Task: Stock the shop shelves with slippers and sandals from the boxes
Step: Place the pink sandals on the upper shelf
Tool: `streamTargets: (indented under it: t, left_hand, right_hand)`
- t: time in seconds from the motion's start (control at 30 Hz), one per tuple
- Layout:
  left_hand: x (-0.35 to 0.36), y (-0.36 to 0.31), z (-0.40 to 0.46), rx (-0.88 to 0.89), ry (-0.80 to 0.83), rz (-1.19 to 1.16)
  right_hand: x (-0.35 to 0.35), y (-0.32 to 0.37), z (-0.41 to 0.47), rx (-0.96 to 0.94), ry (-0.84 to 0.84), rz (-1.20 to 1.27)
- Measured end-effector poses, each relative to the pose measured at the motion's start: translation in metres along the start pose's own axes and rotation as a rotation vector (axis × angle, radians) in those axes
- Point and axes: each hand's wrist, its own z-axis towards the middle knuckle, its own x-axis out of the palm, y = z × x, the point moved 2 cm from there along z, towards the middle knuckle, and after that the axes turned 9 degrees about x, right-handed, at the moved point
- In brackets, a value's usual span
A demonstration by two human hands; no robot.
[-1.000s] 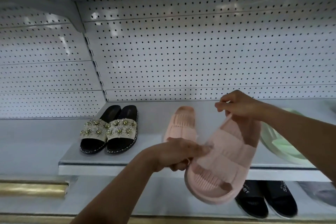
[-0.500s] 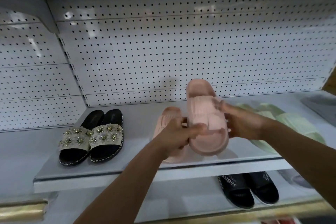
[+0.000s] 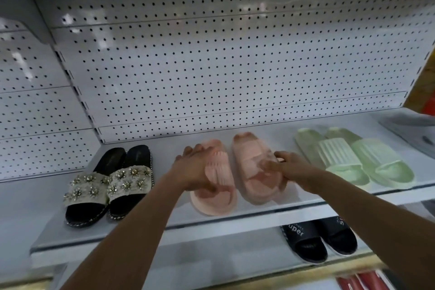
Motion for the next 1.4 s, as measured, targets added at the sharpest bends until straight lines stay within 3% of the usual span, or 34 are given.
streamTargets:
  t: [0.17,0.3,0.4,0.5,0.57,0.67,0.8,0.9,1.4]
  left_hand:
    - [-0.002,-0.004,-0.003,-0.021,0.012,0.102]
    - [-0.002,-0.003,-0.001,-0.036,0.017,0.089]
    - [-0.010,-0.012,0.000,-0.041,-0.074,-0.050]
    - [-0.017,-0.031,0.009,-0.012,-0.321,-0.236]
    - [-0.017,-0.056,0.016,0.063,-0.453,-0.385]
    - [-0.011,-0.111,0.020,0.151,-0.516,-0.692]
    - [0.016,-0.189,0.027,0.108,-0.340,-1.179]
    - [0.048,-0.250,0.035,0.033,-0.184,-1.366]
    - [0.211,-0.545,0.057,-0.014,0.358,-1.430]
  right_hand:
    - [0.000,-0.005,0.013,-0.025,-0.137,-0.263]
    - [0.001,-0.011,0.017,-0.050,-0.196,-0.328]
    - [-0.002,-0.009,0.009,-0.100,-0.277,-0.355]
    - [-0.013,-0.009,-0.008,-0.179,-0.324,-0.325]
    - [-0.024,-0.010,-0.026,-0.206,-0.347,-0.249]
    - [-0.049,-0.023,-0.060,-0.212,-0.348,-0.074]
    - [-0.103,-0.057,-0.111,-0.161,-0.412,0.005]
    - [-0.155,-0.093,-0.155,-0.090,-0.473,0.071]
    - [-0.368,-0.324,-0.343,0.291,-0.813,0.252]
